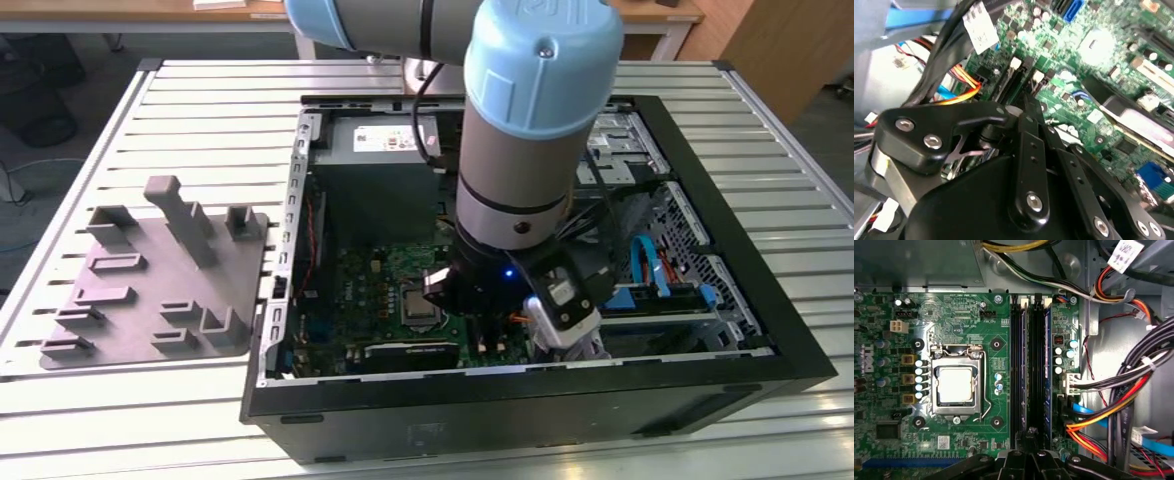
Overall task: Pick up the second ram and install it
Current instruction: 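Press down the second ram until it locks into place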
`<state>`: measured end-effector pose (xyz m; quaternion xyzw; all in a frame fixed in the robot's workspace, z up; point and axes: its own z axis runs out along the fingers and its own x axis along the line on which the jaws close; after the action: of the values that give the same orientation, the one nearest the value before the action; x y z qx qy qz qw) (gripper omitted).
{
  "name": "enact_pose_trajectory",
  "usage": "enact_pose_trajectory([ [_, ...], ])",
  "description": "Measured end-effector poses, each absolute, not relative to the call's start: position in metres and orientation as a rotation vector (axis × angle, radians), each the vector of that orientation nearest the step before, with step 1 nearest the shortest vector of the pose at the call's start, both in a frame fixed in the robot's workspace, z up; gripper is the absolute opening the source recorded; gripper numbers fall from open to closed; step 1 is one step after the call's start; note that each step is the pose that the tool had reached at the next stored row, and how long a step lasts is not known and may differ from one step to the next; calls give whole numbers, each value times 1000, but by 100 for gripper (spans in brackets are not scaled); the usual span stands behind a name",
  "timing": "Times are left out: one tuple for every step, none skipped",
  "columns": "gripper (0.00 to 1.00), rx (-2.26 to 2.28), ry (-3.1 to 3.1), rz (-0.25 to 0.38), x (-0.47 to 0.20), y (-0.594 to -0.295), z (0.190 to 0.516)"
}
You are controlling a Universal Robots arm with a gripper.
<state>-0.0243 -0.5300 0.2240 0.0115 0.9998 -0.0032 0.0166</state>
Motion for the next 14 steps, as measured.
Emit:
enact_pose_trajectory([
  [10, 36, 3108, -19, -24, -529, 224],
  [10, 36, 3108, -36, -24, -527, 224],
  [10, 35, 3108, -53, -24, -524, 225],
  [10, 35, 3108, -63, -24, -521, 224],
  [10, 35, 3108, -69, -24, -516, 224],
  [10, 35, 3108, -71, -24, -512, 224],
  [10, 35, 3108, -72, -24, -507, 224],
  [10, 35, 3108, -72, -24, -503, 224],
  [10, 35, 3108, -72, -24, -498, 224],
  [10, 35, 3108, -72, -24, -494, 224],
  [10, 35, 3108, -72, -24, -489, 223],
  [10, 35, 3108, -72, -24, -484, 223],
  [10, 35, 3108, -72, -24, -480, 223],
  [10, 35, 3108, -72, -24, -475, 223],
])
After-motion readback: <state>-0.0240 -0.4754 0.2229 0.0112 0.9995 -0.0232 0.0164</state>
